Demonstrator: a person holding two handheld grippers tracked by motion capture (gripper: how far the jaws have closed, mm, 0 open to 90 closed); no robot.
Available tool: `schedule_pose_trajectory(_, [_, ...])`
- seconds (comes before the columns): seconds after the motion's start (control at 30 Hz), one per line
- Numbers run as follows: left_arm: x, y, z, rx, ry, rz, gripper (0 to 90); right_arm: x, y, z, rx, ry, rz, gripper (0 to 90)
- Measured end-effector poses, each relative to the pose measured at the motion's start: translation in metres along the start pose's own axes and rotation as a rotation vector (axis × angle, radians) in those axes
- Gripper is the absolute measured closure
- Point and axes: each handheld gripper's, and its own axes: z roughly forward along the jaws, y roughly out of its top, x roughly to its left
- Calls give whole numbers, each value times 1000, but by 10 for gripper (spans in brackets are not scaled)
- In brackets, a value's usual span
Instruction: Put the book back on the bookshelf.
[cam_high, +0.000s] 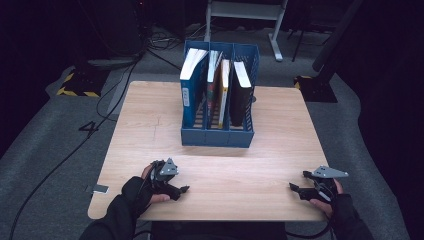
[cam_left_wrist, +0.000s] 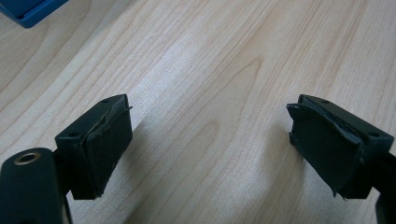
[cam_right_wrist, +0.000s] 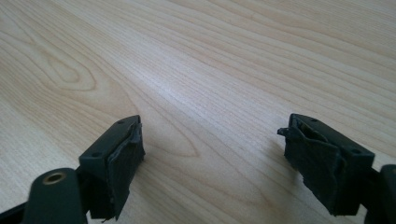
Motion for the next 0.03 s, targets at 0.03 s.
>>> schedule_pose_trajectory(0.03, [0,0,0,0,0,0,130,0,0,0,0,-3,3,199])
